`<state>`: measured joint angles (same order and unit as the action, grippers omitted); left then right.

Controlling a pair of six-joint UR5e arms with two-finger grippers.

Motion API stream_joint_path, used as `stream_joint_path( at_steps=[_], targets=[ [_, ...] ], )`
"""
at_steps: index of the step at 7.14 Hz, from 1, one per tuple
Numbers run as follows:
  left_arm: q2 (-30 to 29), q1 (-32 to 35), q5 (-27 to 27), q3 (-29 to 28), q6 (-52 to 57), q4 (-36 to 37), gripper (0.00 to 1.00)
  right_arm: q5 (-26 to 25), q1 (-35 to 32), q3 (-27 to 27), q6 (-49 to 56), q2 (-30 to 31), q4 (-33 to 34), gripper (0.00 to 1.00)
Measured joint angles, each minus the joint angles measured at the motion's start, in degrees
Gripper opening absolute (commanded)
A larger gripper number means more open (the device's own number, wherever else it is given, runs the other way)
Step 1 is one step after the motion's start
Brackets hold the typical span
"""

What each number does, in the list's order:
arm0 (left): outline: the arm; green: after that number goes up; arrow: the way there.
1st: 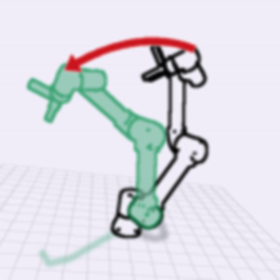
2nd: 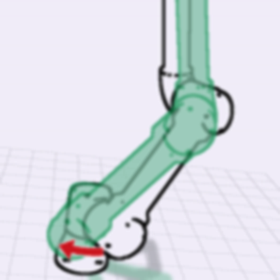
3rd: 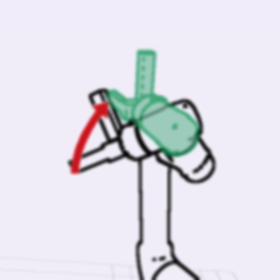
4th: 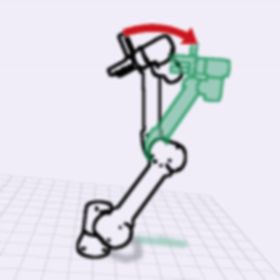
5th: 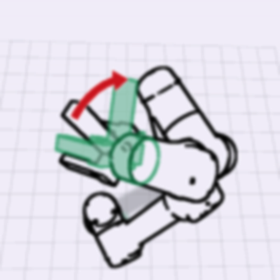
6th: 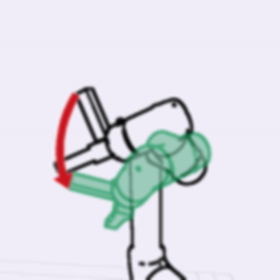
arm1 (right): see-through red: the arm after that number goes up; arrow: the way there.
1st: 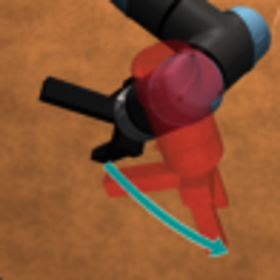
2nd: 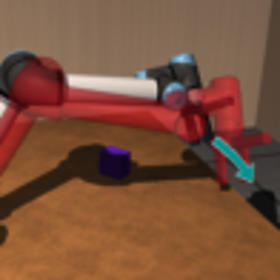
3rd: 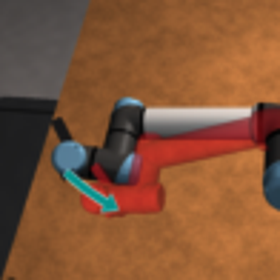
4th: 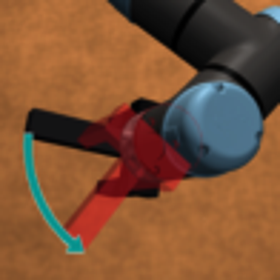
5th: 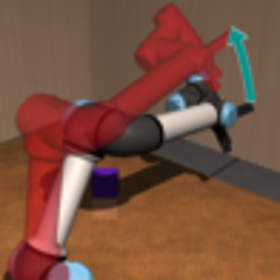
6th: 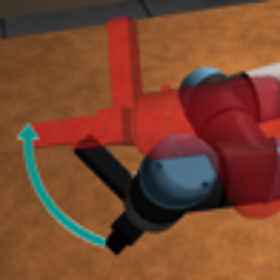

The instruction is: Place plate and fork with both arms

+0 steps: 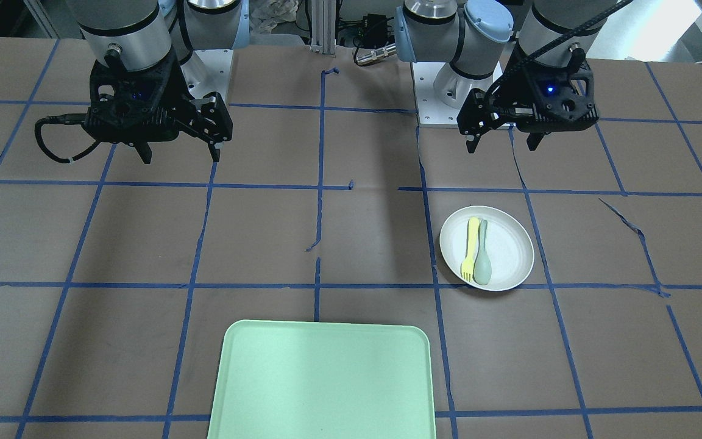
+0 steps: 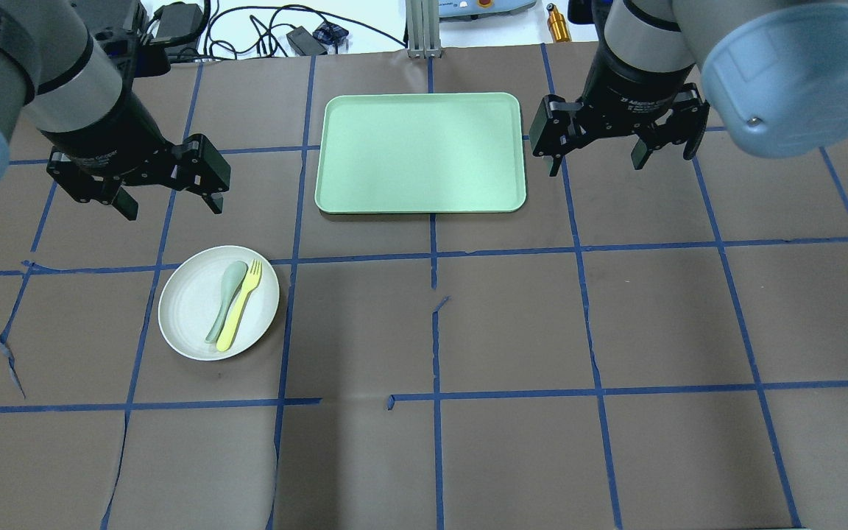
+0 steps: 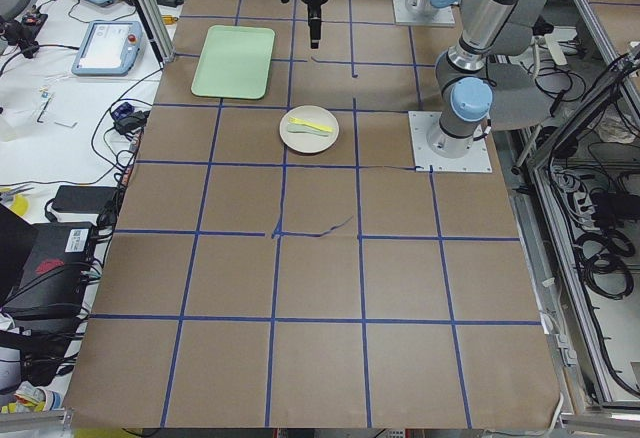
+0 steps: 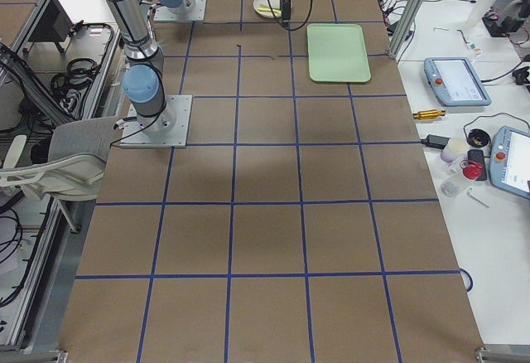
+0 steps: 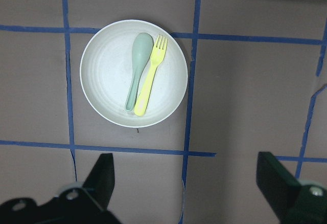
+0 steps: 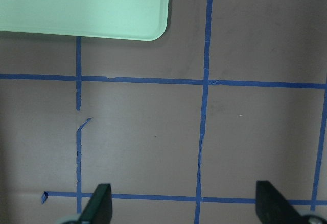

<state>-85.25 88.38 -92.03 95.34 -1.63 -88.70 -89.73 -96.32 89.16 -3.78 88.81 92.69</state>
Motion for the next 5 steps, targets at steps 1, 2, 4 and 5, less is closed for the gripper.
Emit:
stream_joint_path(
  at_steps=[1,2,4,5],
  targets=[
    [-0.1,0.3,0.0,0.0,0.1,0.3,1.0,0.0,0.0,0.0,0.0,0.0,0.1,1.0],
    [-0.1,0.5,0.2,0.0,0.4,0.5,1.0,0.0,0.0,0.0,0.1,0.0,0.2,1.0],
    [0.0,0.6,0.2,-0.2,0.6,0.6,1.0,0.0,0.0,0.0,0.1,0.0,0.3,1.0],
    [0.1,0.6,0.1,-0.3,0.6,0.6,1.0,0.0,-0.1,0.0,0.1,0.0,0.1,1.0]
  ],
)
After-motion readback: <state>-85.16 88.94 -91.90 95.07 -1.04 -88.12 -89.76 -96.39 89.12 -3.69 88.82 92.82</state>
